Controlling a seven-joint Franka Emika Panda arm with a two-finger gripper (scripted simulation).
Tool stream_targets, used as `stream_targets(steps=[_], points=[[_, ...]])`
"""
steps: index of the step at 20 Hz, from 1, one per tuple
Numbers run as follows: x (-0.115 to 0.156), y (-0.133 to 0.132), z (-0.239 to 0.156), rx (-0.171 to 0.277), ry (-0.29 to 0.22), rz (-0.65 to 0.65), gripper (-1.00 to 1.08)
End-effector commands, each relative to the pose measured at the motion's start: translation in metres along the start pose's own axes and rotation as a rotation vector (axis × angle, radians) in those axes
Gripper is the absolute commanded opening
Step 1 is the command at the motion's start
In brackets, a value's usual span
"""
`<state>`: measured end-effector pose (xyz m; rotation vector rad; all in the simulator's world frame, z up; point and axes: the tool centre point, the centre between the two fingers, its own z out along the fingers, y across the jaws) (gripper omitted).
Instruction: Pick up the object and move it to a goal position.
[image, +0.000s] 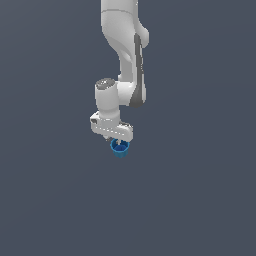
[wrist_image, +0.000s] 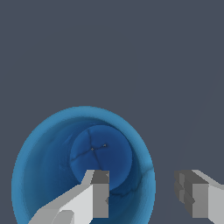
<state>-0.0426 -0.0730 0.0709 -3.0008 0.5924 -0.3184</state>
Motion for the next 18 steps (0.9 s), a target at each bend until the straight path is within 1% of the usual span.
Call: stream_targets(steps=[1,2,3,14,18], points=[[0.0000,0.0001,0.0039,0.000,0.001,0.001,0.28],[0.0000,0.0001,0.0042,0.000,0.001,0.001,0.28],[0.0000,0.0001,0.0042,0.000,0.001,0.001,-1.00],[0.0001,0.0001,0.0038,0.000,0.001,0.001,-1.00],[0.0018,0.0029,-0.0024,0.000,0.001,0.001,-1.00]])
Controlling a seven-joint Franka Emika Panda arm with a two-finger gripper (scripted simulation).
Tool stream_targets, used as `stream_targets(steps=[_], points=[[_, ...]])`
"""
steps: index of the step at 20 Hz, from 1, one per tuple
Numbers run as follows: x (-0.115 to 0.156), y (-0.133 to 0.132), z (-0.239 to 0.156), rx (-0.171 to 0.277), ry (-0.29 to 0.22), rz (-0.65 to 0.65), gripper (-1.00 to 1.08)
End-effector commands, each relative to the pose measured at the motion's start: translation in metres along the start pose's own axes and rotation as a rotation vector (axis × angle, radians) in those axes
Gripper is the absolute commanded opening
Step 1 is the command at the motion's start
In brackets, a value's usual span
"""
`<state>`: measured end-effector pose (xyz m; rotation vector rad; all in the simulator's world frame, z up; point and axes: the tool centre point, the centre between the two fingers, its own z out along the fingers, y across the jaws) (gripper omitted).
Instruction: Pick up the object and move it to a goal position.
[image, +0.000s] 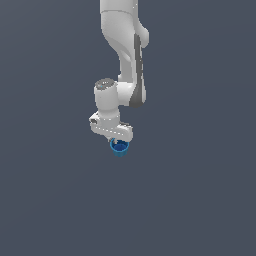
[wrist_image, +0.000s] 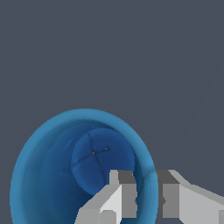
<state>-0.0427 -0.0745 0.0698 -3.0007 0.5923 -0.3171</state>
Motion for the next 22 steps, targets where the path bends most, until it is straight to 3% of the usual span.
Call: stream_targets(steps=[1,9,22], points=[[0.002,0.003,-0.006,0.000,0.002,0.001,-1.00],[0.014,0.022,-0.049,0.000,0.002,0.001,-1.00],[0.048,0.072,-0.161,0.000,0.002,0.001,-1.00]])
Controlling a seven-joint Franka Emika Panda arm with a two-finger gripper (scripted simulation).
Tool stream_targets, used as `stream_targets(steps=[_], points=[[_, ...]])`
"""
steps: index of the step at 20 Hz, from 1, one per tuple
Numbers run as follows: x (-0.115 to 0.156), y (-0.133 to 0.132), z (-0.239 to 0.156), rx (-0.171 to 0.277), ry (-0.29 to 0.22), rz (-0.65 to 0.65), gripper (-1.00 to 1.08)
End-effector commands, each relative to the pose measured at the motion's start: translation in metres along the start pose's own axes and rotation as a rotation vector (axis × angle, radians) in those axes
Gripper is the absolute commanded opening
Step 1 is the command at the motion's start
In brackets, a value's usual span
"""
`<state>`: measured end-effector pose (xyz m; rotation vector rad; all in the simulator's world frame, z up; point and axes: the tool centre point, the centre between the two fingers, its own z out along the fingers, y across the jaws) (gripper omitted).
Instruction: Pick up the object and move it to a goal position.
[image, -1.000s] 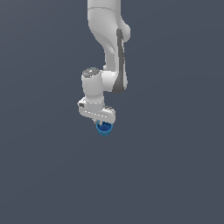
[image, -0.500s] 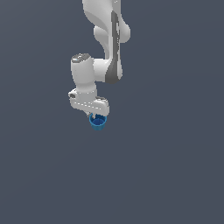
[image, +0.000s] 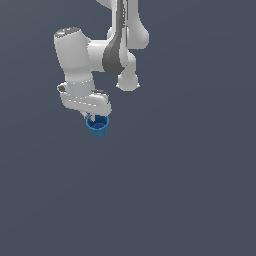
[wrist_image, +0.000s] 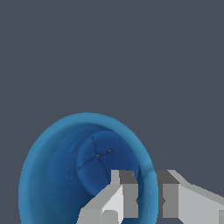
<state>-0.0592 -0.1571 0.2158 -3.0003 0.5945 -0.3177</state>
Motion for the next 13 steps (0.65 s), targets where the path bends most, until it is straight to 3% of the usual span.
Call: stream_targets(steps=[1,13], points=[[0.006,0.008,-0.019,0.000,0.001,-0.001,-1.00],[0.020,0.024,-0.056,0.000,0.002,-0.001,-1.00]])
